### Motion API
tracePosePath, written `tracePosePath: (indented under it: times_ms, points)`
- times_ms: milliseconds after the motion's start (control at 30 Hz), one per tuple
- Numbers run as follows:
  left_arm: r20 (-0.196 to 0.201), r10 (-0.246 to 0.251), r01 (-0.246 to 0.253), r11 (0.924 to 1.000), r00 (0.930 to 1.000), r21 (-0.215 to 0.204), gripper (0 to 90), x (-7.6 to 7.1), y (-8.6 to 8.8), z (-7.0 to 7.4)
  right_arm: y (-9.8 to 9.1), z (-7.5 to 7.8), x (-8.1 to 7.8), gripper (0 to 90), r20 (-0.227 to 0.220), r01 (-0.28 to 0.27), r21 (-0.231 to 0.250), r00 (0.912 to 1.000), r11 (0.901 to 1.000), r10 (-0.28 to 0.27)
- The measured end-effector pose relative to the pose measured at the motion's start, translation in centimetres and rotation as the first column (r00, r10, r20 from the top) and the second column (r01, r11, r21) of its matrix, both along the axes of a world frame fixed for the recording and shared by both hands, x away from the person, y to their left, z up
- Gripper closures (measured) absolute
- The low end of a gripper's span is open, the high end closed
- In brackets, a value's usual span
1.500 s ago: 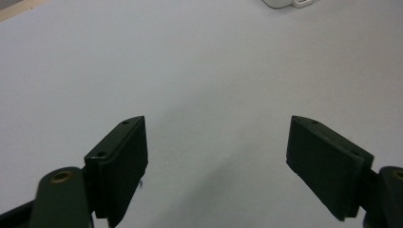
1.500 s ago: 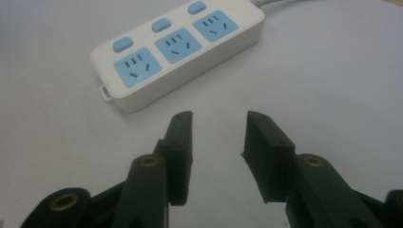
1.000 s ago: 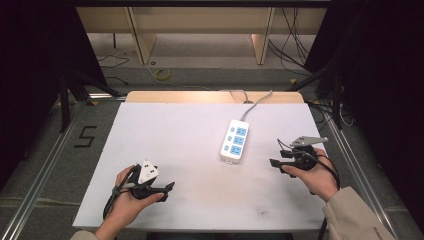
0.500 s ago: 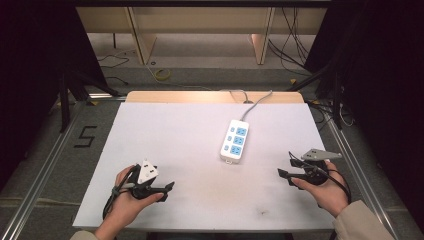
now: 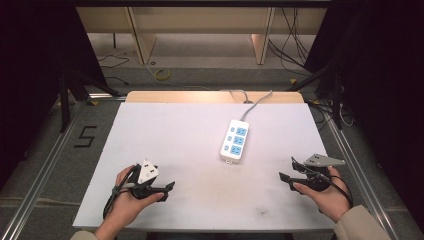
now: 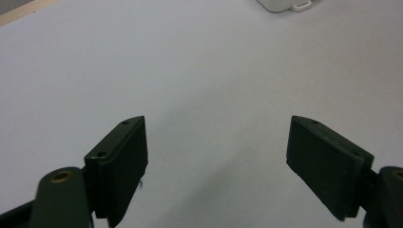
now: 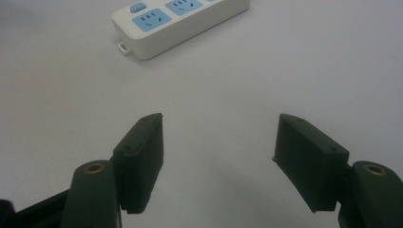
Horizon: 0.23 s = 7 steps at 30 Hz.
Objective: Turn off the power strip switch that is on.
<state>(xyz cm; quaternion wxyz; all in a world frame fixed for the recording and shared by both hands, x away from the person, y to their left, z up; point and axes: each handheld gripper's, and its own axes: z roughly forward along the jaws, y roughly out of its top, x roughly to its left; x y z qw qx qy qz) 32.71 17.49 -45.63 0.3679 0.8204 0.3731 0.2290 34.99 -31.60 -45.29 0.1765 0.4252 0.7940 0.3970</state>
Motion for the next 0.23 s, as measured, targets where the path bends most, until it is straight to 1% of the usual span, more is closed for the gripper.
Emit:
tracePosePath:
  times_ms: [167,233]
  points:
    - [-0.006,-0.004,0.004,1.0,1.0,-0.001,21.4,-0.01,-0.12,0.03,-0.02,-0.02,-0.15,32.9,-0.001,0.008,0.005,1.0,1.0,-0.008]
    - [-0.012,-0.025,0.025,0.9995,0.9996,-0.02,22.4,-0.14,-0.44,0.12,-0.01,-0.03,-0.2,32.6,-0.004,0.008,0.005,1.0,1.0,-0.008]
